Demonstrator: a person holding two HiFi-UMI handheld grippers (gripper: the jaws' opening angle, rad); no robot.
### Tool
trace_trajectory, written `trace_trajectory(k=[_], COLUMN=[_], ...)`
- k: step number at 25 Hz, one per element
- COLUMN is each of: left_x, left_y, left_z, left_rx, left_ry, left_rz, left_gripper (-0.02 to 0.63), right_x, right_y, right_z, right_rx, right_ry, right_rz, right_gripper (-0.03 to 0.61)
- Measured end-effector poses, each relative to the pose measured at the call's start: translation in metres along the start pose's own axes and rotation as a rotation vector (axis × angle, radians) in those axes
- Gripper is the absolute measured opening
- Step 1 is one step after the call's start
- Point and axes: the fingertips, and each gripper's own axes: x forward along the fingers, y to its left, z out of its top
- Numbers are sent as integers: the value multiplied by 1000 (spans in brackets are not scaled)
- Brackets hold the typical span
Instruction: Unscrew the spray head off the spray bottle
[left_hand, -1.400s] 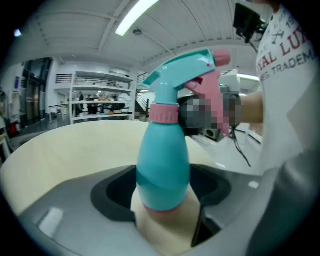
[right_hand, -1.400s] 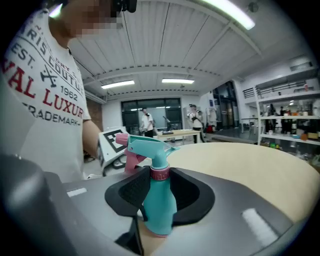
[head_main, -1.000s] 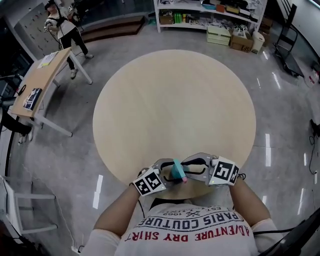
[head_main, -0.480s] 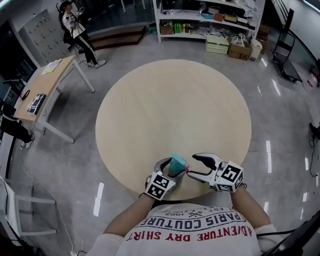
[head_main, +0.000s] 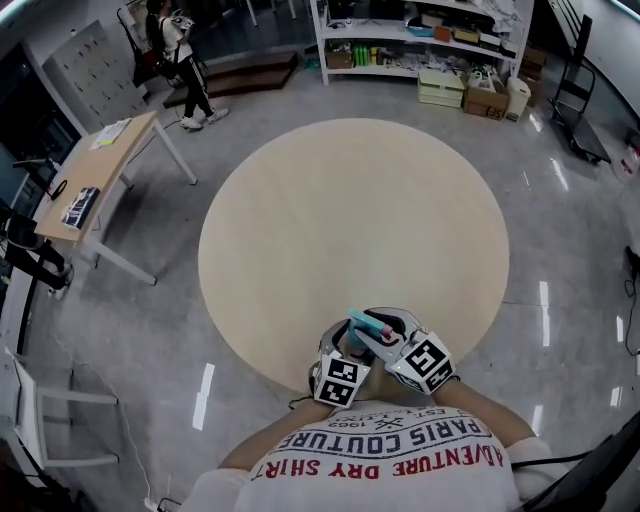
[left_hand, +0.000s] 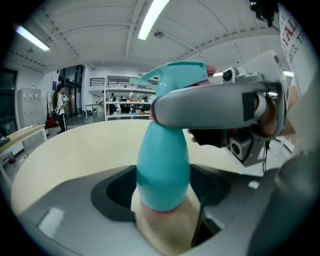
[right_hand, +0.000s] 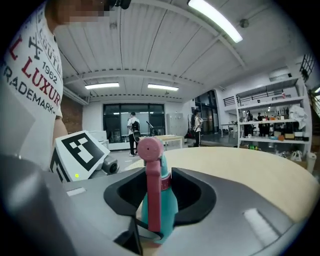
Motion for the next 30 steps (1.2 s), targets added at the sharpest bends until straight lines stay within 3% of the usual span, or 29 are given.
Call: trace_trajectory(k=[3,5,12,15,19,21,24,27,30], left_x=[2,3,-22,-22,-20,-18,-8,1,10], left_y=[2,3,-5,-3,-3,0,12,27,33], left_z=[-1,-2,-14,-14,-12,-10,-5,1,5], left_rx=[39,93,423,484,445,397,293,204,121], left_ry=[-3,-3,48,81,55,45,42,16,7], left_rz=[-59,-145,-641,-716,-702,-661,-520,-354,-197], left_gripper=[331,331,331,331,331,331,331,331,331], right_x=[3,5,4,7,7,9,5,-8,-23], right_y=[0,0,30,30,27,22,0,-21,-30], right_z=[-1,-2,2,3,3,6,11,10,12], right_rx=[-35,-48,-112,-125,-80,-10,76,62,49], right_ry=[18,34,138,148,121,86,13,6,-26], right_rz=[49,122,511,565,570,526,378,229,94], right_gripper=[138,135,133,133,134,135,163,210,209])
